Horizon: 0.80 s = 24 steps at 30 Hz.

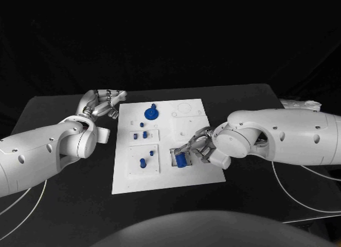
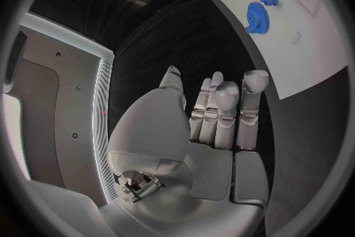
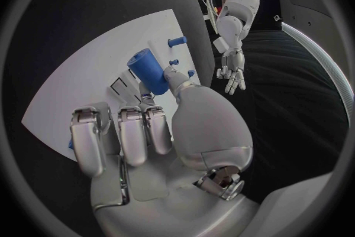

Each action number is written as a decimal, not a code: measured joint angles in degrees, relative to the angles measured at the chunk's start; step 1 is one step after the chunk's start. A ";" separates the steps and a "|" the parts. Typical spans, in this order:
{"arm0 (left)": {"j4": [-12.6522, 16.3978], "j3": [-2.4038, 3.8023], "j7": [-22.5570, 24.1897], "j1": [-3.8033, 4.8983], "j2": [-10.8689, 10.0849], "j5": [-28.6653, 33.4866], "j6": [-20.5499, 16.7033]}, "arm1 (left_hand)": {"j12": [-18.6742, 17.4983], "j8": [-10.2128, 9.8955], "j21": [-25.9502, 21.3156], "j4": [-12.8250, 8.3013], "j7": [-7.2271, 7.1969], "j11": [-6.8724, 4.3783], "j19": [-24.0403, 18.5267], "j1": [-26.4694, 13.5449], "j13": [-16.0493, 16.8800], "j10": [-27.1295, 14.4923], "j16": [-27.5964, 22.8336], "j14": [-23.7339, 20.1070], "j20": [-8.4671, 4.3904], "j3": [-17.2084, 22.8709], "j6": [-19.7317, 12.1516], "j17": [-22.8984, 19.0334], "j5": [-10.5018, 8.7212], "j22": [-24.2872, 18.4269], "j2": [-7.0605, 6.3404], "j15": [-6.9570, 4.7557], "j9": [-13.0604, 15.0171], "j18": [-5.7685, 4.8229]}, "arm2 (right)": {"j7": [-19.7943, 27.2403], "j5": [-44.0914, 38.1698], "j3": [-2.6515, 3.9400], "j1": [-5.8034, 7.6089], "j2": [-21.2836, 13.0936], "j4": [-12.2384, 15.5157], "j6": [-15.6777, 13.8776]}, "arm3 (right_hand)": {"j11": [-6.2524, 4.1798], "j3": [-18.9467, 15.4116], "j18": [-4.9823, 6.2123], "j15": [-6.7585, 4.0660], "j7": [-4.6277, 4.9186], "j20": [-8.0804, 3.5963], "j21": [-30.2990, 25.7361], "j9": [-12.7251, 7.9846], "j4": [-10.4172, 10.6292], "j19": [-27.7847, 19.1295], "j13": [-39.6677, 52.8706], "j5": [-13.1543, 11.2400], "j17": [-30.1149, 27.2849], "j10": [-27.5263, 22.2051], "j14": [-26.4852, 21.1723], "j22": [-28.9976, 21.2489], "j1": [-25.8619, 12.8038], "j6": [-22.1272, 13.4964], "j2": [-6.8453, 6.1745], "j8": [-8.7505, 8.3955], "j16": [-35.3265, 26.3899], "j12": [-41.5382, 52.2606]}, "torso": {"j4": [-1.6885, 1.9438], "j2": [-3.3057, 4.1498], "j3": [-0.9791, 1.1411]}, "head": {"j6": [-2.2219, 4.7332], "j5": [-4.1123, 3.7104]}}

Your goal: Assemble the parts on the task board

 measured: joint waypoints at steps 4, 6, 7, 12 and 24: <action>0.02 0.00 0.00 0.00 -0.03 0.00 0.01 | 0.00 0.00 0.00 0.00 0.00 0.00 0.00 0.00 0.00 0.00 0.00 0.00 0.00 0.00 0.00 0.00 0.00 0.00 0.00 0.00 0.00 0.00 | -0.05 -0.19 0.01 -0.02 0.05 -0.06 0.00 | 0.08 -0.16 0.00 0.00 -0.24 0.00 0.00 -0.07 -0.15 0.00 0.00 -0.04 0.00 -0.08 0.00 0.00 0.00 0.24 0.00 -0.07 0.00 0.00 | 0.00 0.00 0.00 | 0.00 0.00; 0.03 0.00 0.00 0.00 -0.04 0.00 0.02 | 0.00 0.00 0.00 0.00 0.00 0.00 0.00 0.00 0.00 0.00 0.00 0.00 0.00 0.00 0.00 0.00 0.00 0.00 0.00 0.00 0.00 0.00 | -0.06 -0.33 0.02 -0.04 0.09 -0.09 0.00 | 0.17 -0.32 0.00 0.00 -0.35 0.00 0.00 -0.02 0.00 0.00 0.00 -0.26 0.00 0.01 0.00 0.00 0.00 0.20 0.00 -0.19 0.00 0.00 | 0.00 0.00 0.00 | 0.00 0.00; 0.03 0.00 0.00 0.00 -0.04 0.00 0.03 | 0.00 0.00 0.00 0.00 0.00 0.00 0.00 0.00 0.00 0.00 0.00 0.00 0.00 0.00 0.00 0.00 0.00 0.00 0.00 0.00 0.00 0.00 | -0.06 -0.38 0.04 -0.04 0.11 -0.10 0.00 | 0.29 -0.32 0.00 0.00 -0.54 0.00 0.00 0.02 0.00 0.00 0.00 -0.26 0.00 0.13 0.00 0.00 0.00 0.13 0.00 -0.38 0.00 0.00 | -0.01 0.00 0.00 | 0.00 0.00; 0.04 0.00 -0.01 0.00 -0.05 -0.01 0.05 | 0.00 0.00 0.00 0.00 0.00 0.00 0.00 0.00 0.00 0.00 0.00 0.00 0.00 0.00 0.00 0.00 0.00 0.00 0.00 0.00 0.00 0.00 | -0.07 -0.65 0.09 -0.04 0.21 -0.14 -0.03 | 0.50 -1.25 0.00 0.43 -0.05 0.02 0.00 0.15 0.35 0.02 0.00 -0.71 0.00 -0.07 0.00 0.00 0.01 -0.77 -0.01 -0.73 0.00 0.00 | -0.01 0.00 0.00 | 0.00 -0.07; 0.07 0.00 -0.02 0.00 -0.05 -0.01 0.11 | 0.00 0.05 0.00 0.00 0.00 0.00 0.00 0.30 0.00 0.00 0.00 0.00 0.00 0.00 0.00 0.01 0.08 0.00 0.30 0.00 0.00 -0.01 | 0.02 -1.00 0.12 -0.03 0.67 -0.38 -0.07 | 1.31 -2.29 -0.01 1.25 0.82 0.85 0.00 -0.30 0.40 0.00 0.00 -0.30 0.00 -0.07 0.00 -0.01 0.01 -3.28 0.00 -1.38 0.00 0.00 | -0.01 0.04 0.00 | 0.00 -0.12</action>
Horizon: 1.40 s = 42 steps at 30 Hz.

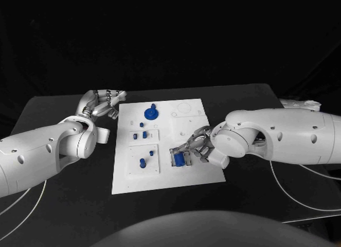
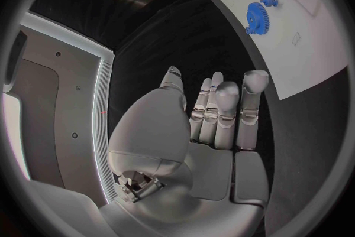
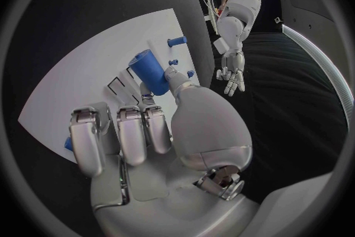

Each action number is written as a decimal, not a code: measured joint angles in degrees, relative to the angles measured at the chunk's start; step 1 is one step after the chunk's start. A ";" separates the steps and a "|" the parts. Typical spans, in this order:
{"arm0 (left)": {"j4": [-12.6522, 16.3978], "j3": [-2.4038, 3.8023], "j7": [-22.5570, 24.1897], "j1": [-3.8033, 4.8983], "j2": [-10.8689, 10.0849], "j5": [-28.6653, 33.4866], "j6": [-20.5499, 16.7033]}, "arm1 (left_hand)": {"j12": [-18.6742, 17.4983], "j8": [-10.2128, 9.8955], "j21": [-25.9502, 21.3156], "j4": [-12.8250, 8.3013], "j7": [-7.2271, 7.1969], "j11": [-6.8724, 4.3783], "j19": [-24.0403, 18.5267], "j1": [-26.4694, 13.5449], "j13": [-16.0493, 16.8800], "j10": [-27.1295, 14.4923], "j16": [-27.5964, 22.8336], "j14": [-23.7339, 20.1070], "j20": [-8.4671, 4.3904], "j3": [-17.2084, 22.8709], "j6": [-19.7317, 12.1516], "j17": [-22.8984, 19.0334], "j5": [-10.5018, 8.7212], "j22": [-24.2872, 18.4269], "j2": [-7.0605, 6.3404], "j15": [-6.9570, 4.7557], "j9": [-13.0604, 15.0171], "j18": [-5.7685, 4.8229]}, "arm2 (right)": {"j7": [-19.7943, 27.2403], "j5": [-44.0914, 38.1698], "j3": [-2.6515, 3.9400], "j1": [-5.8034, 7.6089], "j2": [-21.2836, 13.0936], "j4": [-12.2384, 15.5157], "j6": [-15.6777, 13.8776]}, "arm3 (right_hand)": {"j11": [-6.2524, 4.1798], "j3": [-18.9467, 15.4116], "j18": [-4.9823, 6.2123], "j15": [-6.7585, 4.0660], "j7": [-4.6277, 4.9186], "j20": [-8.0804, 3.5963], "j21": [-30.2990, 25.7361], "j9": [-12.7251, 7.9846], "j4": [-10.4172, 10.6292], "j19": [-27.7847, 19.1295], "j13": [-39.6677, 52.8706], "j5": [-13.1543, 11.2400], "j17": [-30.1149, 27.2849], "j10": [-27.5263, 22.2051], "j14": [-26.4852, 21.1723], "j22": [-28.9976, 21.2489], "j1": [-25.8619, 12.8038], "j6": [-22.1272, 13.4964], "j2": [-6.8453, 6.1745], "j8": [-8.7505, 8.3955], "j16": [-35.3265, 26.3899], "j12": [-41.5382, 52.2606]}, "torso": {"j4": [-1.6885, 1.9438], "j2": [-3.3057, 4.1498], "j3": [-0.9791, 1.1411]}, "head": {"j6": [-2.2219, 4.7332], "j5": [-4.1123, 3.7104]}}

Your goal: Assemble the parts on the task board

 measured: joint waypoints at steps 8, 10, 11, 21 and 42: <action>0.00 0.00 -0.02 0.00 0.01 0.00 0.03 | 0.00 0.16 0.00 -0.16 0.00 0.00 0.00 0.00 0.00 0.00 0.00 0.00 0.00 -0.16 0.00 -0.10 0.54 0.00 0.00 0.00 0.00 0.01 | -0.01 -0.26 0.07 -0.04 0.14 -0.09 0.08 | 0.41 -1.65 0.00 0.41 0.39 0.41 0.00 -0.10 0.56 -0.01 0.00 -1.16 0.00 0.00 -0.01 0.00 -0.78 -1.21 -0.26 -0.15 0.00 0.00 | 0.01 -0.01 0.00 | 0.00 0.08; -0.02 0.00 -0.03 0.00 0.01 0.00 0.03 | 0.00 0.16 0.00 -0.09 0.00 0.00 0.00 0.00 0.00 0.00 0.00 0.00 0.00 -0.23 0.00 -0.10 0.54 0.00 0.00 0.00 0.00 0.00 | -0.02 -0.34 0.09 -0.05 0.14 -0.08 0.11 | 0.61 -2.15 0.01 0.41 0.30 0.61 0.00 -0.14 0.70 0.19 0.02 -1.76 0.00 0.20 -0.01 0.00 -1.17 -1.62 -0.54 -0.07 0.00 0.00 | 0.01 -0.01 0.01 | 0.00 0.08; -0.02 0.00 -0.03 0.00 0.01 0.00 0.03 | 0.00 0.16 0.00 -0.02 0.00 0.00 0.00 0.00 0.00 0.00 0.00 0.00 0.00 -0.30 0.00 -0.10 0.77 0.00 0.00 0.00 0.00 0.01 | -0.02 -0.40 0.10 -0.05 0.13 -0.07 0.12 | 0.61 -2.40 0.01 0.41 0.22 0.61 0.00 -0.17 0.94 0.20 0.04 -2.15 0.00 0.20 -0.01 0.00 -1.35 -1.71 -0.32 -0.05 0.00 0.00 | 0.01 -0.01 0.00 | 0.00 0.08; -0.03 0.00 -0.06 0.00 -0.02 -0.01 0.06 | 0.00 0.16 0.00 -0.02 0.00 0.00 0.00 0.24 0.00 0.00 0.00 0.00 0.00 -0.30 0.00 -0.10 1.38 0.00 0.23 0.00 0.00 0.01 | -0.19 -1.86 0.15 -0.09 0.14 0.16 0.20 | 0.80 -3.87 0.00 0.61 0.13 0.81 0.00 -0.31 1.19 -0.01 0.05 -3.58 0.00 0.03 -0.21 -0.01 -2.13 -2.38 -0.73 0.23 0.00 0.00 | 0.03 -0.02 0.01 | 0.00 0.07; -0.06 -0.01 -0.11 0.00 -0.04 -0.01 0.11 | 0.00 0.16 0.00 -0.05 0.00 0.00 0.00 0.23 0.00 0.00 0.00 0.00 0.00 -0.58 0.00 -0.09 1.70 0.00 0.23 0.00 0.00 0.01 | -0.66 -7.11 0.22 -0.23 0.04 1.15 -0.20 | 0.82 -4.78 0.00 0.81 -0.28 1.01 0.00 -0.28 1.10 0.20 0.03 -4.25 0.03 0.00 -0.01 0.03 -2.34 -2.83 -0.51 1.32 0.00 0.00 | -0.01 -0.01 0.02 | 0.00 0.06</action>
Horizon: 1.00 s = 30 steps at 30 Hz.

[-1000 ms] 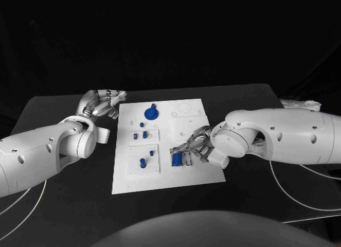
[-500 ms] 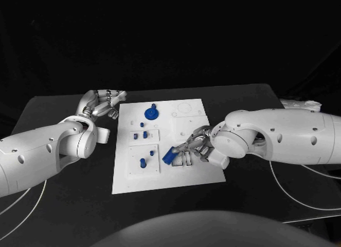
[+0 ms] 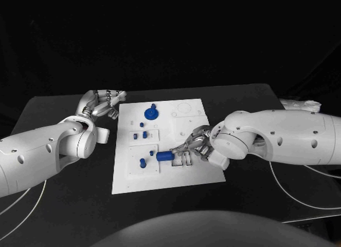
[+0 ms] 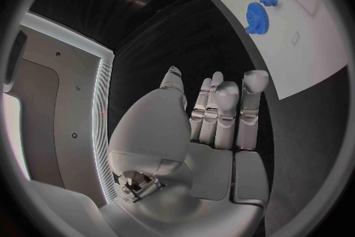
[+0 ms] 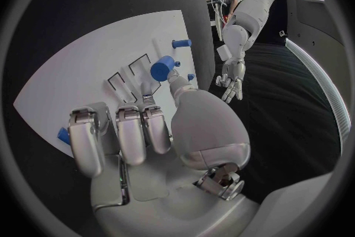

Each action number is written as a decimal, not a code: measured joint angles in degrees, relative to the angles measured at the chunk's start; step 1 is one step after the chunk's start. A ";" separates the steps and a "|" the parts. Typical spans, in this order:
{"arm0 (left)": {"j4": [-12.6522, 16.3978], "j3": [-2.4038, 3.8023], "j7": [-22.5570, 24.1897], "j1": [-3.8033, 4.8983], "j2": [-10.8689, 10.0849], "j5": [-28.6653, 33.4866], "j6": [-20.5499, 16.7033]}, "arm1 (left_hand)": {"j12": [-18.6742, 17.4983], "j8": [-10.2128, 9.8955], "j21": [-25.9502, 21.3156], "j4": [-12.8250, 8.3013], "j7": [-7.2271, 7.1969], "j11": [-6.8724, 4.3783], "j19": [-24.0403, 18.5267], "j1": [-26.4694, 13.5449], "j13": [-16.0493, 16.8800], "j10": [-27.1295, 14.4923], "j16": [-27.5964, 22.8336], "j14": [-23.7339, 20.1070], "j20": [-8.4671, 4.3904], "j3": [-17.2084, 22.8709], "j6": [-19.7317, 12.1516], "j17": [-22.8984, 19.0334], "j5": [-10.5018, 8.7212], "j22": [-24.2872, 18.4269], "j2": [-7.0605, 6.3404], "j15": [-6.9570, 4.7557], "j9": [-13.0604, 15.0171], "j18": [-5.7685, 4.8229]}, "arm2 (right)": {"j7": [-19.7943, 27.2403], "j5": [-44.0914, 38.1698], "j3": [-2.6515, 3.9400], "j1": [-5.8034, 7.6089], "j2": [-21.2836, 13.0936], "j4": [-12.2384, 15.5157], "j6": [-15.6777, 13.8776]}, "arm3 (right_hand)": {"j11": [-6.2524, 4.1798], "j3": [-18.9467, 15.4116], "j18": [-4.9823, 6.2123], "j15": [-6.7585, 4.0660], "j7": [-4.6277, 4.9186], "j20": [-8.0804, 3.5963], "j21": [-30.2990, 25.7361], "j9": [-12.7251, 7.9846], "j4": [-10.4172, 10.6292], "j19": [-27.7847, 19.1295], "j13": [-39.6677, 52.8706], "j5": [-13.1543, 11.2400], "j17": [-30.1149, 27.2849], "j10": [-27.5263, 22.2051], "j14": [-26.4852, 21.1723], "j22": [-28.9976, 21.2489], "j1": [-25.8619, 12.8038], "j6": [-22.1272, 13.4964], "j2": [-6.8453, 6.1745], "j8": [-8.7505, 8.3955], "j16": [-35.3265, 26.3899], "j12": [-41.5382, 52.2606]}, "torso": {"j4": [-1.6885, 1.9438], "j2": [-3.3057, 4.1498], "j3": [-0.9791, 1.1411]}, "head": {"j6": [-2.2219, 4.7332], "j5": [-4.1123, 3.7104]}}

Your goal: Assemble the parts on the task board

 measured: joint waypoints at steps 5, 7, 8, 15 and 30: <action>-0.01 0.00 -0.01 0.00 -0.02 0.00 0.01 | 0.00 0.00 0.00 0.00 0.00 0.00 0.00 0.00 0.00 0.00 0.00 0.00 0.00 0.00 0.00 0.00 0.00 0.00 0.00 0.00 0.00 0.00 | 0.32 -1.91 -0.20 -0.26 -0.79 -0.07 -1.30 | -0.23 -1.17 0.00 0.00 0.04 0.00 0.00 1.79 0.24 0.00 0.00 0.24 0.00 0.23 0.00 0.00 0.00 1.24 0.00 3.52 0.00 0.00 | 0.00 0.00 -0.01 | 0.00 0.08; -0.01 -0.01 -0.01 0.00 -0.02 0.00 0.01 | 0.00 0.00 0.00 0.00 0.00 0.00 0.00 0.00 0.00 0.00 0.00 0.00 0.00 0.00 0.00 0.00 0.13 0.00 0.00 0.00 0.00 0.00 | 0.72 -2.90 -0.32 -0.55 -1.19 -0.07 -1.93 | -0.54 -1.47 0.00 -0.35 -0.20 0.00 0.00 2.76 0.09 0.00 -0.01 0.23 0.00 0.11 -0.08 0.00 -0.16 1.43 0.17 4.73 0.00 0.00 | 0.00 0.00 0.01 | 0.00 0.13; -0.01 -0.01 -0.01 0.00 -0.02 0.00 0.02 | 0.00 0.00 0.00 0.00 0.00 0.00 0.00 0.16 0.00 0.00 0.00 0.00 0.00 0.00 0.00 0.00 0.33 0.00 0.16 0.00 0.00 0.00 | 1.02 -3.41 -0.32 -0.60 -1.32 0.04 -2.17 | -0.54 -1.56 0.00 -0.45 -0.40 -0.02 0.00 2.93 0.18 -0.02 0.00 0.23 0.00 0.11 0.01 -0.01 -0.17 1.23 0.17 4.87 0.00 0.00 | 0.00 -0.01 0.01 | 0.00 0.16; -0.01 -0.01 -0.02 -0.01 -0.05 0.00 0.04 | 0.00 0.00 0.00 0.00 0.00 0.00 0.00 0.23 0.00 0.00 0.00 0.00 0.00 0.00 0.00 0.00 0.33 0.00 0.23 0.00 0.00 0.00 | 4.56 -9.86 -0.35 -1.23 -2.02 1.35 -4.18 | -0.95 -2.83 0.01 -0.76 -0.79 -0.45 0.00 4.77 0.66 0.00 -0.01 0.37 -0.01 0.10 -0.08 -0.01 -0.23 0.21 0.23 7.94 0.00 0.00 | -0.03 -0.01 0.03 | 0.00 0.37; -0.03 -0.01 -0.03 -0.03 -0.02 -0.02 0.13 | 0.00 0.00 0.00 0.00 0.00 0.00 0.00 0.22 0.00 0.00 0.00 0.00 0.00 0.01 0.00 0.01 0.33 0.00 0.22 0.00 0.00 0.00 | 12.56 -20.35 -0.33 -1.40 -1.03 2.79 -6.51 | -1.87 -5.00 0.00 -1.41 -1.63 -1.33 0.00 11.54 0.85 -0.15 -0.02 1.12 -0.02 0.06 -0.10 -0.02 0.31 -3.51 0.76 17.46 0.00 0.00 | 0.00 0.04 -0.01 | 0.00 0.34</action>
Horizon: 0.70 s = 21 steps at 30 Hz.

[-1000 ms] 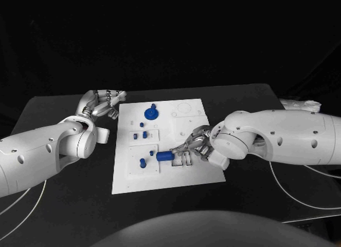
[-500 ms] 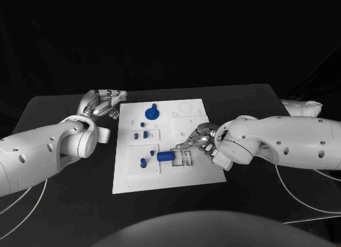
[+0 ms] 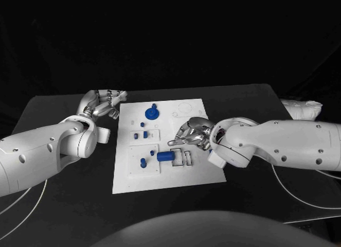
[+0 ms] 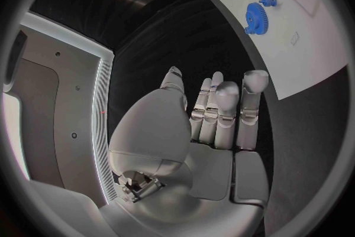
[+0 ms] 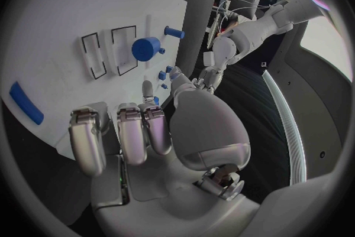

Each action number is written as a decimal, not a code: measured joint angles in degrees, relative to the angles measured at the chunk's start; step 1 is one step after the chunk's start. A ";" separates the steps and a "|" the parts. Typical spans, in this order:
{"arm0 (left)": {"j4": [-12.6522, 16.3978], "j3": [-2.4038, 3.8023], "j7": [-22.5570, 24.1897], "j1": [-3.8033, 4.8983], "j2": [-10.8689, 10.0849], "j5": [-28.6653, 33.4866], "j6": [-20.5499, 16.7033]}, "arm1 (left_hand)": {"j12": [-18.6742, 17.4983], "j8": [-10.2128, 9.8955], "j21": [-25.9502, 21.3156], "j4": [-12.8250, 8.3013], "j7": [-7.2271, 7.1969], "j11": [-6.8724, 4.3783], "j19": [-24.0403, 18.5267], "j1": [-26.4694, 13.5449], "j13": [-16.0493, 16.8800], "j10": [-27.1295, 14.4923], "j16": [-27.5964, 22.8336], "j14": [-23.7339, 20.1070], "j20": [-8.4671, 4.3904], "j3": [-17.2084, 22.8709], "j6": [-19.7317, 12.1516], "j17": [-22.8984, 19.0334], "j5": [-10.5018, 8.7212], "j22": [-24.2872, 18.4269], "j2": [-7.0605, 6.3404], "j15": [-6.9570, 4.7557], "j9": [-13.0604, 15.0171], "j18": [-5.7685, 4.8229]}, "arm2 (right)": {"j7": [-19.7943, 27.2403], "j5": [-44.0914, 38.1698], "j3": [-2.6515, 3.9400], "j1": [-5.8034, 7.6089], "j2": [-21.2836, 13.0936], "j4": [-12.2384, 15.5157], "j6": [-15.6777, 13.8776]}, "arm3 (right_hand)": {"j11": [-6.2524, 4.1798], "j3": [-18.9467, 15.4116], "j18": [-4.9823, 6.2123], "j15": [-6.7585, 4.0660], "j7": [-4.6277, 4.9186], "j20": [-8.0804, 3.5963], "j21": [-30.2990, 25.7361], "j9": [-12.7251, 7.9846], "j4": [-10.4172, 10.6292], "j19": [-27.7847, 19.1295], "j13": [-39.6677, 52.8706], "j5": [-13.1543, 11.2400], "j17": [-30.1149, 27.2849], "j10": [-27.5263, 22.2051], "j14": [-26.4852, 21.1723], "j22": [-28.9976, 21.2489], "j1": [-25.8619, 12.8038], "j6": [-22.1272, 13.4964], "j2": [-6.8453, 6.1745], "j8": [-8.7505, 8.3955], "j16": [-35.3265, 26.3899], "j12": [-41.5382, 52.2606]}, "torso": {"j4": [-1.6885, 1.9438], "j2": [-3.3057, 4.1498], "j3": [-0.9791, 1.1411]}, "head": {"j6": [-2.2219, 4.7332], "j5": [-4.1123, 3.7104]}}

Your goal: Assemble the parts on the task board

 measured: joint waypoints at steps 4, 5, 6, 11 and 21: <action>-0.02 0.00 0.00 0.00 0.02 0.00 0.03 | 0.00 0.00 0.00 0.00 0.00 0.00 0.00 0.00 0.00 0.00 0.00 0.00 0.00 0.00 0.00 0.00 0.00 0.00 0.00 0.00 0.00 0.00 | 0.63 -5.37 0.00 -0.05 0.86 -0.14 0.47 | -0.09 -0.15 0.00 -0.07 0.05 -0.05 0.00 1.04 -0.15 0.05 0.00 0.23 0.00 0.05 -0.08 0.00 0.35 -2.71 0.29 0.87 0.00 0.00 | 0.03 -0.01 -0.03 | 0.00 -0.01; -0.03 0.00 0.00 -0.01 0.02 0.00 0.04 | 0.00 0.00 0.00 0.00 0.00 0.00 -0.12 0.00 0.00 0.00 0.00 0.00 0.12 0.00 0.00 -0.03 0.00 0.00 0.00 0.00 0.00 0.00 | 0.74 -6.73 0.00 -0.11 1.14 -0.24 0.65 | -0.09 -0.20 0.00 -0.07 0.22 -0.05 0.00 0.80 -0.20 0.05 0.00 0.23 0.00 0.05 -0.08 0.00 0.97 -3.49 0.28 0.30 0.00 0.00 | 0.03 -0.01 -0.03 | 0.00 -0.01; -0.03 0.00 -0.01 -0.01 0.02 -0.01 0.04 | 0.00 0.00 0.00 0.00 0.00 0.00 -0.21 0.00 0.00 0.00 0.00 0.00 0.21 0.00 0.00 -0.07 0.00 0.00 0.00 0.00 0.00 0.00 | 0.83 -8.19 0.01 -0.21 1.46 -0.39 0.86 | -0.10 -0.19 0.00 -0.07 0.43 -0.05 0.00 0.29 -0.20 0.05 0.00 0.23 0.00 0.05 -0.08 0.00 1.24 -4.32 0.11 -0.54 0.00 0.00 | 0.02 -0.01 -0.02 | 0.00 -0.01; -0.01 0.00 -0.01 -0.01 0.01 -0.01 0.07 | 0.00 0.00 0.00 0.00 0.00 0.00 -0.21 0.00 0.00 0.00 0.00 0.00 0.21 0.00 0.00 -0.08 0.00 0.00 0.00 0.00 0.00 0.00 | 1.02 -15.99 0.01 -0.90 2.91 -1.21 2.14 | 0.83 0.15 0.00 0.32 0.59 0.00 0.00 -3.28 -0.86 0.05 0.00 0.03 0.00 0.11 0.22 0.00 2.23 -6.48 -0.12 -5.05 0.00 0.00 | 0.04 -0.01 0.00 | 0.00 0.03; 0.06 0.00 -0.02 -0.01 -0.14 -0.01 0.11 | 0.00 0.00 0.00 0.00 0.00 0.00 -0.21 0.00 0.00 0.00 0.00 0.00 0.21 0.00 0.00 -0.07 0.00 0.00 0.00 0.00 0.00 0.00 | 0.53 -29.31 -0.01 -1.38 4.22 -2.15 4.98 | 1.14 0.30 0.01 0.61 0.82 0.61 0.00 -7.64 -1.65 0.04 -0.01 -0.03 -0.01 0.03 0.09 -0.01 3.35 -4.17 -0.18 -9.21 0.00 0.00 | 0.06 -0.02 0.00 | 0.00 0.39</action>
